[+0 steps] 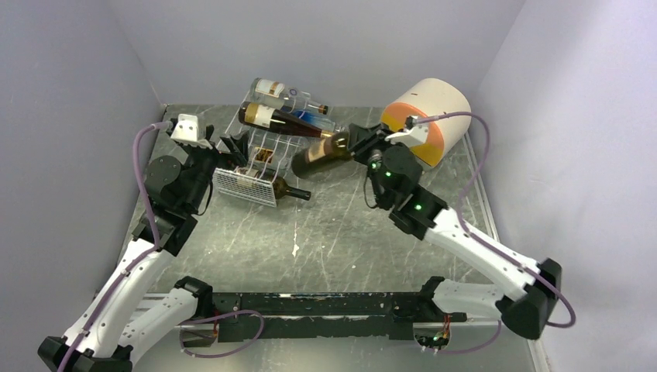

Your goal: Take the wine bottle off the wine rack

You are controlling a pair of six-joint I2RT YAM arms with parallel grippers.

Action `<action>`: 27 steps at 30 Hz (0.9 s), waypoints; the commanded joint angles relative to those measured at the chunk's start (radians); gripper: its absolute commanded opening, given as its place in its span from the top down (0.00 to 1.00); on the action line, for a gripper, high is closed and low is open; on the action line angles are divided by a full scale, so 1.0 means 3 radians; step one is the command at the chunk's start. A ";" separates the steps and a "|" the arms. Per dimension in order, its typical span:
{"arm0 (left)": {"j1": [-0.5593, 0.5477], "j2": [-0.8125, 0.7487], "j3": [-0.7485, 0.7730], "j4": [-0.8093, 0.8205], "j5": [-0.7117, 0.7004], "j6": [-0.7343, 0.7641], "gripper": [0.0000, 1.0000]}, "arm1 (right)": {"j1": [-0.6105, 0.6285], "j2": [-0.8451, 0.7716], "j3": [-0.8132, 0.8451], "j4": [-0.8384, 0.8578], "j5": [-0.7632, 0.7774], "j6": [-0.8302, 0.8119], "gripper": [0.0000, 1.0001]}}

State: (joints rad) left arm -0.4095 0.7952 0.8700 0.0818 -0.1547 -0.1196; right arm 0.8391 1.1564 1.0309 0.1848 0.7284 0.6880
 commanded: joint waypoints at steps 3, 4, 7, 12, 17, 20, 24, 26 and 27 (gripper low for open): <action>-0.0030 0.0050 0.0037 0.0085 0.0117 -0.0036 0.06 | -0.0033 -0.0576 0.0006 -0.0742 -0.0034 -0.0988 1.00; -0.0030 0.0063 0.0036 0.0081 0.0128 -0.0040 0.06 | -0.0042 -0.0623 0.0005 -0.0895 0.0016 -0.1037 1.00; -0.0027 0.0108 0.0045 0.0073 0.0148 -0.0041 0.06 | -0.0077 -0.0724 -0.0046 -0.1201 0.0178 -0.1145 1.00; -0.0031 0.0185 0.0052 0.0050 0.0137 -0.0041 0.06 | -0.0212 -0.0880 -0.0313 -0.1197 0.0251 -0.1327 1.00; -0.0028 0.0249 0.0063 0.0040 0.0113 -0.0028 0.06 | -0.0720 -0.0852 -0.0517 -0.1059 0.0007 -0.1388 1.00; -0.0028 0.0276 0.0066 0.0039 0.0124 -0.0026 0.06 | -0.1007 -0.0827 -0.0632 -0.0883 -0.0225 -0.1466 1.00; -0.0031 0.0289 0.0076 0.0034 0.0134 -0.0026 0.06 | -0.1139 -0.0675 -0.0704 -0.0718 -0.0181 -0.1574 1.00; -0.0030 0.0276 0.0073 0.0032 0.0130 -0.0021 0.06 | -0.1210 -0.0626 -0.0752 -0.0629 -0.0204 -0.1597 1.00; -0.0029 0.0267 0.0068 0.0040 0.0127 -0.0017 0.06 | -0.1240 -0.0610 -0.0772 -0.0593 -0.0220 -0.1602 1.00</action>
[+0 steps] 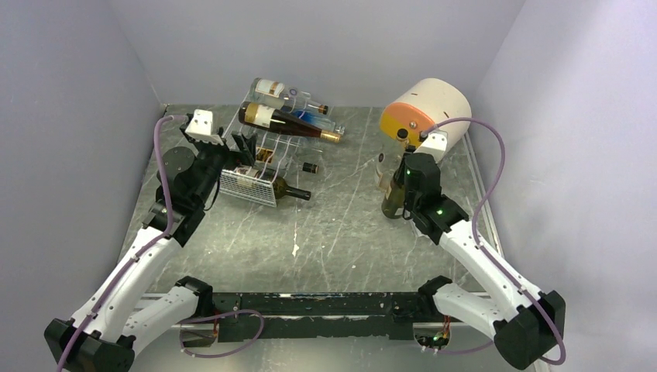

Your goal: Take the wine bottle off the wine rack

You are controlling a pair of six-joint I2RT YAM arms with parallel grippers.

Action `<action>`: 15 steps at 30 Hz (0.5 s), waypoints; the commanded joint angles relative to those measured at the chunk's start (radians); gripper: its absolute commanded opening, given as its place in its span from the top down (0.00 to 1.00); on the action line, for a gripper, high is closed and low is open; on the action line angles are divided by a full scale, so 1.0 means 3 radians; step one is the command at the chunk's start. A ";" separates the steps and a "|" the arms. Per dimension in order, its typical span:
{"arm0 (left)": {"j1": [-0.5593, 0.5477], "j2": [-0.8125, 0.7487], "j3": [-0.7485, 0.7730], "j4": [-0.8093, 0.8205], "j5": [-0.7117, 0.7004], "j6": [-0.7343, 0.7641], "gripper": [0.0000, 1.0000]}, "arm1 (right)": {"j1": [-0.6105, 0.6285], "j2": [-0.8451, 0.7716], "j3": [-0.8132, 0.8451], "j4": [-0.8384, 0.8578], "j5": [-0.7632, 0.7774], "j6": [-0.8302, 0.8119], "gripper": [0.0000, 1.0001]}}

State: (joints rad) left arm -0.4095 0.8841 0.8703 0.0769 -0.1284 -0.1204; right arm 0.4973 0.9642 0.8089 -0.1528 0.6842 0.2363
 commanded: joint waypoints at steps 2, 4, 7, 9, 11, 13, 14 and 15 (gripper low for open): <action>-0.0030 -0.0046 0.0070 0.0052 0.0027 -0.0008 0.06 | -0.0140 0.0075 -0.0060 0.0606 -0.0106 -0.0116 1.00; -0.0030 -0.0061 0.0075 0.0050 0.0015 -0.0003 0.06 | -0.0184 0.0135 -0.0034 0.0610 -0.0170 -0.0120 1.00; -0.0027 -0.0099 0.0070 0.0059 0.0014 -0.0002 0.06 | -0.0203 0.0189 -0.0049 0.0666 -0.0178 -0.0172 1.00; -0.0027 -0.0118 0.0066 0.0062 0.0009 0.0002 0.06 | -0.0221 0.0197 -0.0112 0.0741 -0.0156 -0.0207 1.00; -0.0028 -0.0136 0.0065 0.0061 0.0009 -0.0003 0.06 | -0.0241 0.0188 -0.0153 0.0773 -0.0185 -0.0188 1.00; -0.0031 -0.0135 0.0065 0.0064 0.0016 -0.0005 0.06 | -0.0240 0.0177 -0.0191 0.0811 -0.0178 -0.0203 1.00; -0.0030 -0.0139 0.0065 0.0062 0.0022 -0.0008 0.06 | -0.0241 0.0181 -0.0200 0.0811 -0.0148 -0.0208 1.00; -0.0031 -0.0136 0.0065 0.0064 0.0028 -0.0012 0.06 | -0.0241 0.0187 -0.0205 0.0800 -0.0084 -0.0217 1.00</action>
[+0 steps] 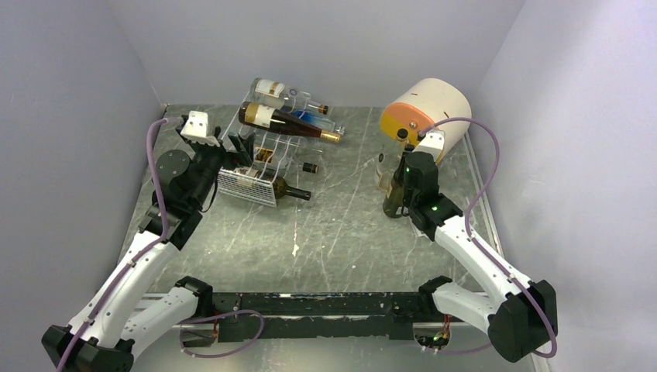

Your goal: Take the wine bottle off the wine rack

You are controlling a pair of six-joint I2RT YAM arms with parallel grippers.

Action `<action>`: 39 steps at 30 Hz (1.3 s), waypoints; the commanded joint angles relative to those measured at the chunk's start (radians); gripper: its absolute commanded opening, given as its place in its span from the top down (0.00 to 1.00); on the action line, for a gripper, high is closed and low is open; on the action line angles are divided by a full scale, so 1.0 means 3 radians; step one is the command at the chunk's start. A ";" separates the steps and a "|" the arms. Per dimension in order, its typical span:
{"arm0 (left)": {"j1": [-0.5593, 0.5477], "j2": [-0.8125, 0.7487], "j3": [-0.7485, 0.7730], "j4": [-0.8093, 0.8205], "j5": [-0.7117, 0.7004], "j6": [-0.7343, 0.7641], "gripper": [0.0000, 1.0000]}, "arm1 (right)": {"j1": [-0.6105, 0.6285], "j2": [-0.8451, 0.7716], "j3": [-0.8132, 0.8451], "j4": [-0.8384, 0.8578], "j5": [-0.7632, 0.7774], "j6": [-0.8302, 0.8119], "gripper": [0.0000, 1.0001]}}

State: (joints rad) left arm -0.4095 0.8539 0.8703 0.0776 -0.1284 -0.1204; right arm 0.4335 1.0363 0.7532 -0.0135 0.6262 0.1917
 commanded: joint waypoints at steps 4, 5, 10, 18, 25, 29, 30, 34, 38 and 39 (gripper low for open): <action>-0.0030 -0.0038 0.0072 0.0055 0.0049 -0.0019 0.06 | -0.0031 -0.0077 -0.0026 0.0283 0.0395 -0.0117 1.00; -0.0028 -0.0039 0.0073 0.0060 0.0049 -0.0021 0.06 | -0.0034 -0.0090 -0.0044 0.0293 0.0450 -0.0133 1.00; -0.0026 -0.0050 0.0074 0.0059 0.0057 -0.0028 0.06 | -0.0032 -0.0145 -0.0085 0.0328 0.0452 -0.0171 1.00; -0.0031 -0.0077 0.0071 0.0059 0.0043 -0.0027 0.06 | -0.0028 -0.0102 -0.0004 0.0330 -0.0092 -0.0049 1.00; -0.0030 -0.0088 0.0070 0.0063 0.0044 -0.0023 0.06 | -0.0028 -0.0130 -0.0207 0.0494 0.0068 -0.0020 1.00; -0.0030 -0.0085 0.0071 0.0059 0.0044 -0.0028 0.06 | -0.0029 -0.0240 -0.0232 0.0362 0.0097 0.0065 0.77; -0.0029 -0.0076 0.0072 0.0061 0.0044 -0.0031 0.06 | -0.0033 -0.0277 -0.0220 0.0305 0.0111 0.0086 0.69; -0.0031 -0.0056 0.0065 0.0054 0.0017 -0.0029 0.06 | -0.0029 -0.0388 -0.0123 0.0071 0.0021 0.0082 0.43; -0.0031 -0.0014 0.0061 0.0049 -0.0031 -0.0027 0.06 | -0.0029 -0.0462 0.0072 -0.0204 -0.0111 0.0111 0.22; -0.0031 0.0000 0.0063 0.0048 -0.0043 -0.0024 0.06 | -0.0029 -0.0472 0.0146 -0.0293 -0.0135 0.0121 0.18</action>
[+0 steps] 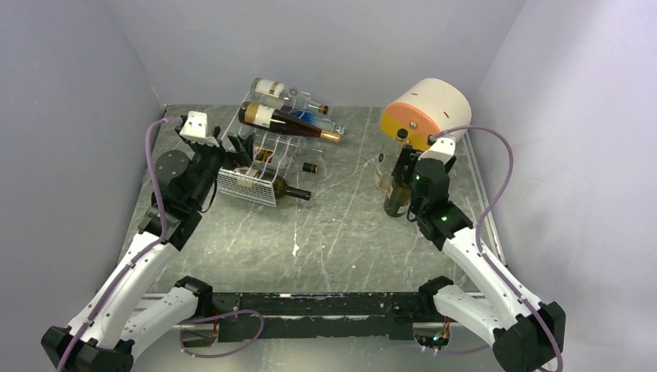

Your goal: Take the wine bottle off the wine rack

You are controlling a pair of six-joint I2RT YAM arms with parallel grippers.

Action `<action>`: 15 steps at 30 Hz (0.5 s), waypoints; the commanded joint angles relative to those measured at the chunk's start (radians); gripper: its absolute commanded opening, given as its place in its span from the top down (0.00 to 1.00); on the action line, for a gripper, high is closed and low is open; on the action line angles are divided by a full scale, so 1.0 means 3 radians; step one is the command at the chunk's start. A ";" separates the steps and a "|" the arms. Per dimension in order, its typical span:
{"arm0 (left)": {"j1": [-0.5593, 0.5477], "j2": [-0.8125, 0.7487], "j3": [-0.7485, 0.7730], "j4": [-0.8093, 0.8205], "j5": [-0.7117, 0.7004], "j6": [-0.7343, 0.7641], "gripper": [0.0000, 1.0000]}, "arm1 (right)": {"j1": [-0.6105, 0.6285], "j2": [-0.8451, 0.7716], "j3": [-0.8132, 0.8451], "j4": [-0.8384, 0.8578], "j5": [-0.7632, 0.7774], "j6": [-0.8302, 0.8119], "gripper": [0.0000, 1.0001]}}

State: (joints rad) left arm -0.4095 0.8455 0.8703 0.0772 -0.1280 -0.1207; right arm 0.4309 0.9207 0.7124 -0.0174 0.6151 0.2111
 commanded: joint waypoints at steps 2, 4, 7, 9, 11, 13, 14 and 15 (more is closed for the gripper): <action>-0.0028 0.0060 0.0067 0.0035 -0.0058 -0.0018 0.06 | -0.0017 -0.0098 0.0442 -0.0476 -0.0156 0.0041 0.12; -0.0031 0.0087 0.0076 0.0019 -0.0062 -0.0007 0.06 | -0.0020 -0.0096 0.0622 -0.0664 -0.0272 0.0010 0.07; -0.0028 0.0101 0.0077 0.0013 -0.0095 0.0015 0.06 | -0.0002 -0.0037 0.0934 -0.0962 -0.0606 -0.0021 0.02; -0.0030 0.0110 0.0082 0.0001 -0.0151 0.0034 0.06 | 0.0050 0.0069 0.1218 -0.1087 -0.0893 -0.0017 0.00; -0.0030 0.0103 0.0099 -0.0020 -0.0265 0.0053 0.06 | 0.0167 0.0199 0.1435 -0.1175 -0.1042 0.0022 0.00; -0.0030 0.0086 0.0122 -0.0064 -0.0416 0.0081 0.06 | 0.0446 0.0362 0.1607 -0.1185 -0.1122 0.0062 0.00; -0.0031 0.0067 0.0128 -0.0072 -0.0513 0.0100 0.06 | 0.0677 0.0451 0.1710 -0.1178 -0.1107 0.0079 0.00; -0.0026 0.0044 0.0126 -0.0078 -0.0607 0.0119 0.06 | 0.0871 0.0560 0.1785 -0.1165 -0.1075 0.0079 0.00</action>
State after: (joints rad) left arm -0.4095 0.8791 0.8707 0.0616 -0.1974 -0.1139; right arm 0.5251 0.9970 1.1667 -0.3130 0.3771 0.2245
